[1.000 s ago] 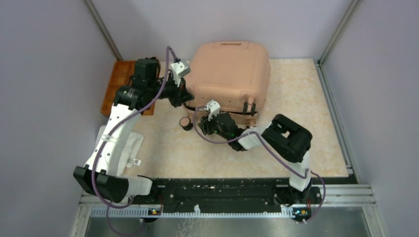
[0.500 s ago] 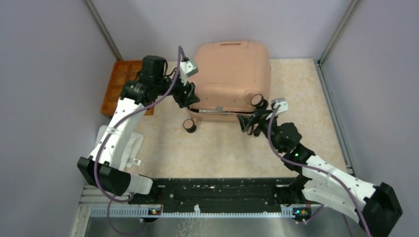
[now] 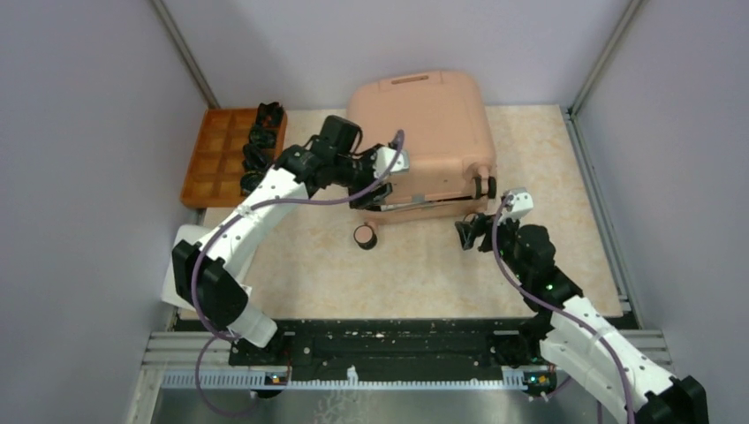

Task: Pack the luggage
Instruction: Zip the luggage at the center of the board.

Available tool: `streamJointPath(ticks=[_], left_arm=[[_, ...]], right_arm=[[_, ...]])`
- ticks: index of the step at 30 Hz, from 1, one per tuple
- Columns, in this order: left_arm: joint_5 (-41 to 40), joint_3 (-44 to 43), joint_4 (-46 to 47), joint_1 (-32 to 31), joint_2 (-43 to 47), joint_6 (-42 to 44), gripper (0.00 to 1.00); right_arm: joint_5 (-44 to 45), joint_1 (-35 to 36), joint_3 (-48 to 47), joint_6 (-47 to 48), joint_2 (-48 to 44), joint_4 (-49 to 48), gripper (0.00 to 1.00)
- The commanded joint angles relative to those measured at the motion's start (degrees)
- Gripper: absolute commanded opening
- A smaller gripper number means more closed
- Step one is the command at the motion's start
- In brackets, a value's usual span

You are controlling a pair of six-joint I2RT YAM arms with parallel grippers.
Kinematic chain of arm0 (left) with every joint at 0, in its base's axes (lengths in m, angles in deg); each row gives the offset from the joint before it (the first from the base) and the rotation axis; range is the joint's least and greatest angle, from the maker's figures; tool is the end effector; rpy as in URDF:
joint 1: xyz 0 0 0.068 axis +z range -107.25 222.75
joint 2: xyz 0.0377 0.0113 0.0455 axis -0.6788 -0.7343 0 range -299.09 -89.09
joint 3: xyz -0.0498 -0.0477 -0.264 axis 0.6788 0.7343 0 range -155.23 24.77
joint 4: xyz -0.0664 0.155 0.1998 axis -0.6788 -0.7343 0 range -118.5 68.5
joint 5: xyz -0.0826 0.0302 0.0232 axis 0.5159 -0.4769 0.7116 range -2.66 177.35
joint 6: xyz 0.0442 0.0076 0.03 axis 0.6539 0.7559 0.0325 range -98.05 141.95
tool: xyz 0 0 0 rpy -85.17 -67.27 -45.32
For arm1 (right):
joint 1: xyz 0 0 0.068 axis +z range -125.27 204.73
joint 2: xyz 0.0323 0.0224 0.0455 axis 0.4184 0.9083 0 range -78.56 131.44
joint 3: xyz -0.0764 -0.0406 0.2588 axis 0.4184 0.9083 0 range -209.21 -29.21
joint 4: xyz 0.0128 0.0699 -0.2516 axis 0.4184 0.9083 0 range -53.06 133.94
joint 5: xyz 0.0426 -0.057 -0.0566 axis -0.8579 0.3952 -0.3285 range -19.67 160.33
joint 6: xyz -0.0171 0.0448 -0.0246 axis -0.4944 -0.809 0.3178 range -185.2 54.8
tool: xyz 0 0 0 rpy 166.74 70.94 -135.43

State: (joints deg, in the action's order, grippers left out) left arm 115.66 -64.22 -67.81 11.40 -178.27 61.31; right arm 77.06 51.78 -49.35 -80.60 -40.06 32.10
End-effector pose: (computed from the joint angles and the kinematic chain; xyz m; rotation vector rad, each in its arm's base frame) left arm 0.2764 -0.1883 0.3602 1.5236 1.7463 -0.5158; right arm 0.1543 0.0740 0.2321 -0.1010 1.8222 0.4204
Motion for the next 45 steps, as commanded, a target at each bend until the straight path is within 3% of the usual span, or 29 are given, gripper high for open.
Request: streamJointPath(ticks=[1, 7, 9, 12, 16, 20, 25, 28, 35, 45], left_arm=[[-7.0, 2.9, 5.6, -7.3, 2.1, 8.6, 0.67], [-10.2, -0.2, 7.3, -11.3, -1.8, 10.1, 0.64], [-10.3, 1.4, 8.9, -12.7, -1.6, 12.4, 0.64], [-14.0, 10.7, 12.8, -18.3, 1.7, 24.6, 0.63], [-19.1, 26.6, 20.0, -24.6, 6.0, 40.5, 0.63], [-20.2, 31.8, 25.1, -27.7, 4.6, 46.0, 0.61], [-27.0, 27.1, 25.2, -27.8, -4.0, 40.7, 0.54], [-27.9, 27.5, 28.6, -26.8, -5.6, 40.1, 0.52], [-33.5, 29.4, 35.5, -23.0, -7.9, 40.8, 0.46], [-37.5, 29.9, 40.9, -14.0, -11.9, 42.8, 0.42]], right_arm=[[-6.2, -0.1, -0.4, -2.1, -7.3, -0.8, 0.74], [19.5, -0.3, -5.3, -7.5, -12.8, 11.2, 0.65], [23.2, -0.7, -8.0, -6.8, -10.5, 16.9, 0.67], [24.7, -3.1, -10.4, -7.1, -7.5, 21.0, 0.70], [14.4, -11.2, -11.9, -7.3, -3.5, 21.1, 0.72], [0.1, -15.8, -9.8, 1.6, -0.9, 14.3, 0.70], [-10.7, -17.5, -12.3, 6.4, 9.3, 13.6, 0.67], [-12.1, -18.6, -12.4, 7.4, 12.7, 11.2, 0.67], [-15.9, -24.4, -11.4, 10.0, 15.9, 4.0, 0.79], [-33.4, -28.0, -4.6, 18.6, 22.9, -20.4, 0.66]])
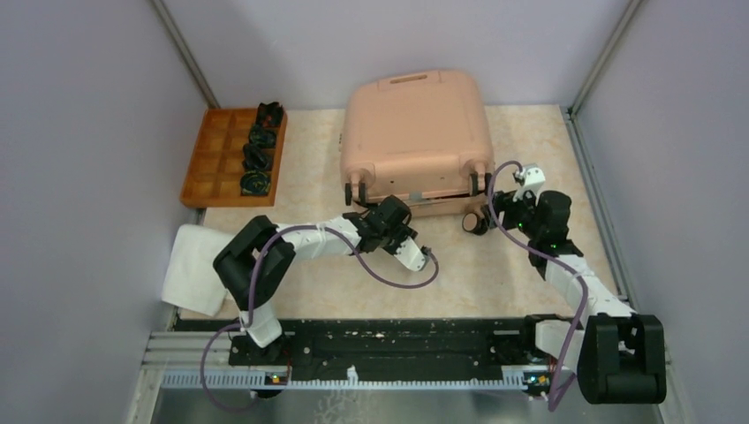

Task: Pack the luggage
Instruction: Zip the luggage at the center of the board.

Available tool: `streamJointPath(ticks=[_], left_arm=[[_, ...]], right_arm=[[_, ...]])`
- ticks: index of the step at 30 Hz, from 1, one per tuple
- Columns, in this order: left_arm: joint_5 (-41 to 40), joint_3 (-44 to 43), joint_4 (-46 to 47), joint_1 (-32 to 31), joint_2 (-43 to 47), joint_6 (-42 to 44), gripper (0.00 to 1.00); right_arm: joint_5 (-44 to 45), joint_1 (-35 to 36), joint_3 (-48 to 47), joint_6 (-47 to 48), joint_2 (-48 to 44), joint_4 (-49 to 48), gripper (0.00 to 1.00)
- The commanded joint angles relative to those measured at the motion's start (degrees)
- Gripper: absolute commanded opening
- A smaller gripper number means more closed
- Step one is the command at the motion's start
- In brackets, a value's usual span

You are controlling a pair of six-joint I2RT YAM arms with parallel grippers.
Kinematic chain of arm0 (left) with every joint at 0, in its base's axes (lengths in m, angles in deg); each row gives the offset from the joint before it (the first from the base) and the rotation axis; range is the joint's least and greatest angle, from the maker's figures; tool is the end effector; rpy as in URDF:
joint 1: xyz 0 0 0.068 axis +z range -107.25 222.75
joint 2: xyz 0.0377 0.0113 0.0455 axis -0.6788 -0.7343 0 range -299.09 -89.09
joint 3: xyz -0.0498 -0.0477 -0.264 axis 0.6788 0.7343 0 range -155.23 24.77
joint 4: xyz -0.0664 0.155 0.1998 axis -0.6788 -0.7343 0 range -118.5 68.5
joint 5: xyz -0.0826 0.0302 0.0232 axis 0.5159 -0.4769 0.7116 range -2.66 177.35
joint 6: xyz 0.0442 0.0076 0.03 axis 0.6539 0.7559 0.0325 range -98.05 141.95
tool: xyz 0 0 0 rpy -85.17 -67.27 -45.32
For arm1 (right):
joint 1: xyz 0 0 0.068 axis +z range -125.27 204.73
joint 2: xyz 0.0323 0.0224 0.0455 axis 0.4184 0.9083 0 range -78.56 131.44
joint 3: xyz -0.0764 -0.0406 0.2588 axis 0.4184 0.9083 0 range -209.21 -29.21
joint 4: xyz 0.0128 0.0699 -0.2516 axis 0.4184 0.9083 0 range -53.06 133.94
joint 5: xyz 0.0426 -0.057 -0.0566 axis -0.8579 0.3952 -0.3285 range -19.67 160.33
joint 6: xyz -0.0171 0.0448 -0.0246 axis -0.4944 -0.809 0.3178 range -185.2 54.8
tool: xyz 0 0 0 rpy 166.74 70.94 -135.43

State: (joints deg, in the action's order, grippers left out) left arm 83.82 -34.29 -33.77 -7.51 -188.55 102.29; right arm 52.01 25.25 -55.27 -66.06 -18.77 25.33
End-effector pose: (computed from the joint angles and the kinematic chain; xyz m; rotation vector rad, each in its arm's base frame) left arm 0.2288 -0.2719 0.1737 2.2712 1.0733 0.2950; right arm 0.2239 0.0131 0.2150 -0.2047 1.9396 0.3284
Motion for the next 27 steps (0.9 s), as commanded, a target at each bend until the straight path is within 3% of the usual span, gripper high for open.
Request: streamJointPath(ticks=[1, 9, 27], left_arm=[[-5.9, 0.1, 7.4, 5.9, -2.0, 2.1, 0.42], [-6.4, 2.3, 9.6, 12.2, -2.4, 2.2, 0.42], [-1.7, 1.7, 1.8, 8.4, 5.1, -4.1, 0.42]], right_arm=[[-9.8, -1.8, 1.1, 3.8, 2.4, -14.7, 0.64], [-12.5, -1.8, -0.4, 1.5, 8.1, -18.3, 0.57], [-28.6, -1.7, -6.1, -13.2, 22.2, -30.4, 0.48]])
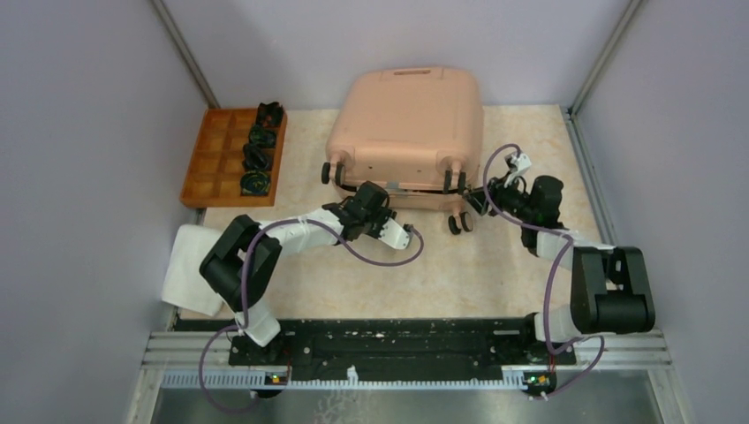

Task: Pack the luggage
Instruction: Zip the luggage at the center of the board.

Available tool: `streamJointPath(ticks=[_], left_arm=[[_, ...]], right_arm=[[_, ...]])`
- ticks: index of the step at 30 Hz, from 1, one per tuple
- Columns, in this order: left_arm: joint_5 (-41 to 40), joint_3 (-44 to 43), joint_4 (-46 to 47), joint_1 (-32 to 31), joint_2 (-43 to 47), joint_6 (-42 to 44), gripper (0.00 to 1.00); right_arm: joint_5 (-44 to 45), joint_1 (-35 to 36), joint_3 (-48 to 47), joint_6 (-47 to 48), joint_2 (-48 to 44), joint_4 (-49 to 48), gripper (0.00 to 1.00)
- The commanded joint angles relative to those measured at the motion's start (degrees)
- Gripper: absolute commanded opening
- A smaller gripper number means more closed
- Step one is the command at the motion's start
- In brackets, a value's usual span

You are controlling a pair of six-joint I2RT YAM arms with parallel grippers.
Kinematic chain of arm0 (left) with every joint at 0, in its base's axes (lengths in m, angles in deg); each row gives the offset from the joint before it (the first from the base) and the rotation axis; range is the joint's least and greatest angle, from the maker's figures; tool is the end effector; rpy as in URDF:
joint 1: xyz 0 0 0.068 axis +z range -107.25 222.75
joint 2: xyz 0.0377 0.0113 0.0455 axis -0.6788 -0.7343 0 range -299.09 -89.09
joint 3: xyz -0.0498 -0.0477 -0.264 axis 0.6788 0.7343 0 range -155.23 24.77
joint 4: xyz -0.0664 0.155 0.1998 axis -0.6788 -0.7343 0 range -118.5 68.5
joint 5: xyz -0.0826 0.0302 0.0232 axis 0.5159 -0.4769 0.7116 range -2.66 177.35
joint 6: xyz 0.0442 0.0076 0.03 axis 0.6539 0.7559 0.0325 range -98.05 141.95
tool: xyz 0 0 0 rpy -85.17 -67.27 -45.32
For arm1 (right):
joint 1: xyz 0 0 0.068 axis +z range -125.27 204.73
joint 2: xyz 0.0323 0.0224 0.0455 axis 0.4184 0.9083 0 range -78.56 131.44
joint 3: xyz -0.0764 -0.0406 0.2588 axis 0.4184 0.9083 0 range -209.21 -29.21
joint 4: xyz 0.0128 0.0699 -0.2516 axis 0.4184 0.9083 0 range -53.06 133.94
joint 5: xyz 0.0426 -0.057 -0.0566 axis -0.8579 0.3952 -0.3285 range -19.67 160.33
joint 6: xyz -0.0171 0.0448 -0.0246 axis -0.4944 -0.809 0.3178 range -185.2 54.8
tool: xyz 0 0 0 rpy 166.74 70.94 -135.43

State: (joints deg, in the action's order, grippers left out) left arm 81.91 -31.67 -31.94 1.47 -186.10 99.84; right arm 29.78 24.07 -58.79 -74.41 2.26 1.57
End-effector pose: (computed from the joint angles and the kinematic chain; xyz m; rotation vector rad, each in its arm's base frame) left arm 0.2624 -0.2260 0.1767 2.1316 1.2999 0.3902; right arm 0.2754 0.0199 0.1931 -0.3411 1.8128 0.7547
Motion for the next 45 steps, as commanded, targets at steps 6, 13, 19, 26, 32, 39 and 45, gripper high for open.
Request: streamJointPath(ticks=[6, 13, 19, 26, 32, 39, 45], left_arm=[[3.8, -7.3, -8.8, -1.8, 6.2, -8.6, 0.42], [7.1, -12.7, -16.8, -1.7, 12.2, -14.3, 0.42], [9.2, -21.2, -24.1, 0.0, 13.2, -21.6, 0.42], [12.6, -41.3, -30.0, 9.8, 6.8, -28.3, 0.43], [7.3, -46.3, -24.0, 17.8, 2.4, -30.4, 0.44], [2.9, -35.5, -15.1, 25.9, 2.8, -33.0, 0.41], [11.8, -25.7, -13.9, 26.1, 6.6, -36.1, 0.41]], right_arm=[[-7.2, -0.6, -4.2, -5.5, 2.6, -1.2, 0.43], [-7.3, -0.5, -2.7, -9.5, 3.8, -4.5, 0.39], [-6.7, -0.3, -0.8, -11.6, 4.2, -7.3, 0.25], [-6.0, 0.2, 0.2, -11.6, 2.4, -6.9, 0.15], [-5.5, 0.3, 0.5, -13.2, 0.0, -6.3, 0.00], [-3.1, 3.6, 4.9, -19.0, -4.4, -11.9, 0.00], [2.0, 6.1, 5.2, -16.9, -6.3, -7.9, 0.00]])
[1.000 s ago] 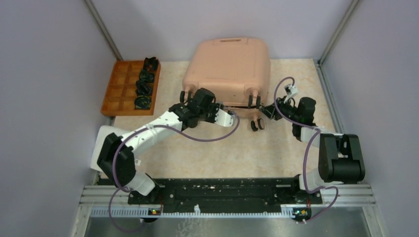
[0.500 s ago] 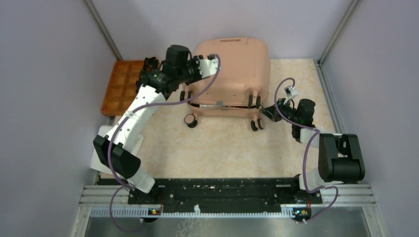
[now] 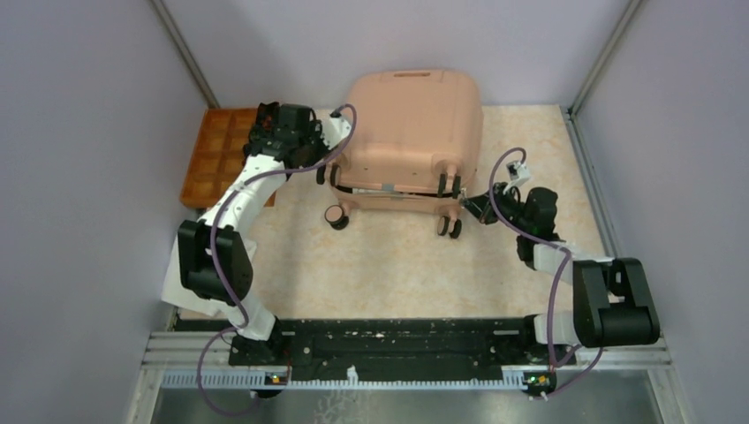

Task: Pack the luggage
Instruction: Zip the luggage at the center of the board.

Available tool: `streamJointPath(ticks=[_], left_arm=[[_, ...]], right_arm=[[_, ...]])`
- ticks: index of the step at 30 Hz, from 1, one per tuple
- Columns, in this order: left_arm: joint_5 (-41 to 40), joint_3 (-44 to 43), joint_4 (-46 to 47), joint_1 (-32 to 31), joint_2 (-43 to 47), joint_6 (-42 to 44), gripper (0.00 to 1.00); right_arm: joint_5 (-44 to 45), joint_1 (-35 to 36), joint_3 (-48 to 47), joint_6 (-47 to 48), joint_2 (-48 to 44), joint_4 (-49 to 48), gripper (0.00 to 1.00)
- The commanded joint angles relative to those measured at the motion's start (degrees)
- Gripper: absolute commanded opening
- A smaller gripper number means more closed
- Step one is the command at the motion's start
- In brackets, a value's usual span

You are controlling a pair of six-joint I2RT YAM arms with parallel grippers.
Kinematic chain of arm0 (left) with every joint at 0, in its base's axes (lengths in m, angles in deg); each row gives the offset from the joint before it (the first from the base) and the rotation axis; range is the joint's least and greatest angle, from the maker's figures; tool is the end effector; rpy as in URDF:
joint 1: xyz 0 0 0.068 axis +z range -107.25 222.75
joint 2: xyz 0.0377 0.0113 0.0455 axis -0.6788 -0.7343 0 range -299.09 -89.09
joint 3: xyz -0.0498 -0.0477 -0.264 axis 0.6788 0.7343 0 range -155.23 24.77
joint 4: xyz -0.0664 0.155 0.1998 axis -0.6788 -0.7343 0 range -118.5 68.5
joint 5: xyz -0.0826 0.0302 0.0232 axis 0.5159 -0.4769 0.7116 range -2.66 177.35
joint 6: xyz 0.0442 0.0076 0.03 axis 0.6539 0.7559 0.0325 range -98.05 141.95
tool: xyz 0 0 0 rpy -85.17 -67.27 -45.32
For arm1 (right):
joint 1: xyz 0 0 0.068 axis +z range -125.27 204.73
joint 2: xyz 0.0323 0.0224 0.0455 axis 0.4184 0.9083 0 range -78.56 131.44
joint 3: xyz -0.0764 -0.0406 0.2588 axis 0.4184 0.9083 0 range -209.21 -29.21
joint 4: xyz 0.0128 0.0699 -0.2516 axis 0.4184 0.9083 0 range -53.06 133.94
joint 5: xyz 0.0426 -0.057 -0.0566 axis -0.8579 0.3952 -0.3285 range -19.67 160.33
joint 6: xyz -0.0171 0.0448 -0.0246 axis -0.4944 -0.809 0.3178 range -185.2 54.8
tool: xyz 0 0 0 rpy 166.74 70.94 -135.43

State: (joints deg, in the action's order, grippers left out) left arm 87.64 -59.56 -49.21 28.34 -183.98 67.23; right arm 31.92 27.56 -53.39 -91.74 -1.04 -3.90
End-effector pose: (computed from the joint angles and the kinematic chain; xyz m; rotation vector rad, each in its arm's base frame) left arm 0.3684 -0.0950 0.3227 1.1243 1.9537 0.2854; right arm 0.2554 0.0347 0.1886 -0.1211 1.8399 0.9598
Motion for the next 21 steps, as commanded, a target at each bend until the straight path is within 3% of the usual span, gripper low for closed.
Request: streamJointPath(ticks=[1, 10, 21], left_arm=[[7.6, 2.8, 3.3, -0.9, 4.9, -4.2, 0.41], [17.1, 6.1, 1.5, -1.7, 6.5, -5.6, 0.39], [19.6, 5.7, -0.8, -2.7, 5.6, -4.9, 0.38]], right_arm=[[1.6, 2.9, -0.2, 0.9, -3.5, -1.8, 0.00], [9.7, 7.6, -0.6, 11.4, -9.2, 7.6, 0.00], [20.2, 14.8, 3.4, 16.1, -11.5, 2.7, 0.00]])
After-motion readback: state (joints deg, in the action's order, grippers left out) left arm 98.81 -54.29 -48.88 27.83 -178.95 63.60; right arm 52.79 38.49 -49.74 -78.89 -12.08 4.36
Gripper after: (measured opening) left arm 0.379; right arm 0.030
